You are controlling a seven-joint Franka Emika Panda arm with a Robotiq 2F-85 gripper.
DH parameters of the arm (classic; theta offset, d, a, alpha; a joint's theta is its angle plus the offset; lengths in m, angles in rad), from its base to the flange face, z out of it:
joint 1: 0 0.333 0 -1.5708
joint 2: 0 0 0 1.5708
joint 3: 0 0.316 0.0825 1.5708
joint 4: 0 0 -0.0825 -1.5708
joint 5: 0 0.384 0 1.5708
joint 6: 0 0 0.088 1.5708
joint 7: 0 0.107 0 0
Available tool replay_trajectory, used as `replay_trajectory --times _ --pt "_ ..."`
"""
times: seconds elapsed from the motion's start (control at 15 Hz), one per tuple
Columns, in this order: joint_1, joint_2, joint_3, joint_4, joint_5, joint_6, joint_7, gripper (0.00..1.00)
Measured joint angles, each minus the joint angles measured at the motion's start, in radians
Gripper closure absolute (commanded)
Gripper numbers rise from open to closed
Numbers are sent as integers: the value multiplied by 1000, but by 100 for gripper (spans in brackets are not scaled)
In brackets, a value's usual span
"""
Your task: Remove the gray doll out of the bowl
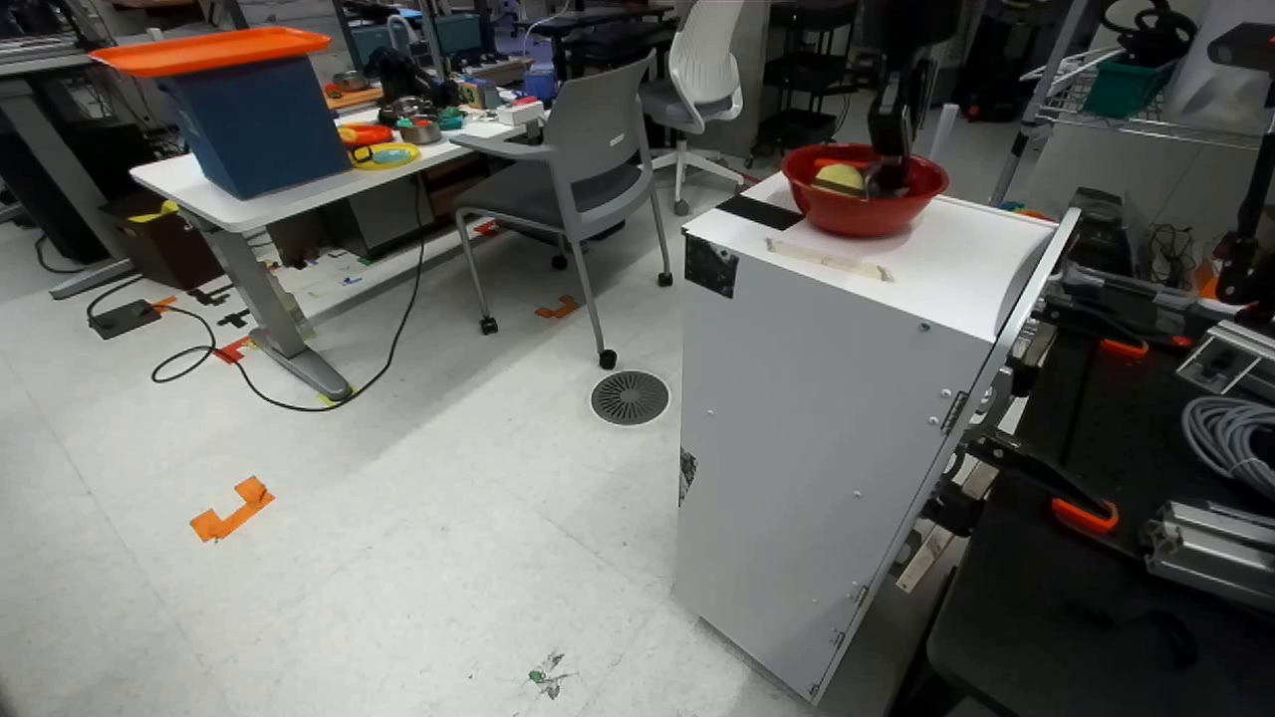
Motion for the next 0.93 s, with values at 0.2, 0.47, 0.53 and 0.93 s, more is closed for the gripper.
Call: replay_trajectory --times 0.2,0.47,0.53,0.93 --pt "0 0 0 1 0 0 0 99" --pt "0 -5 0 2 0 2 0 99" --pt "0 -11 0 2 0 3 1 99" --pt "-7 -137 -13 -52 0 68 66 99"
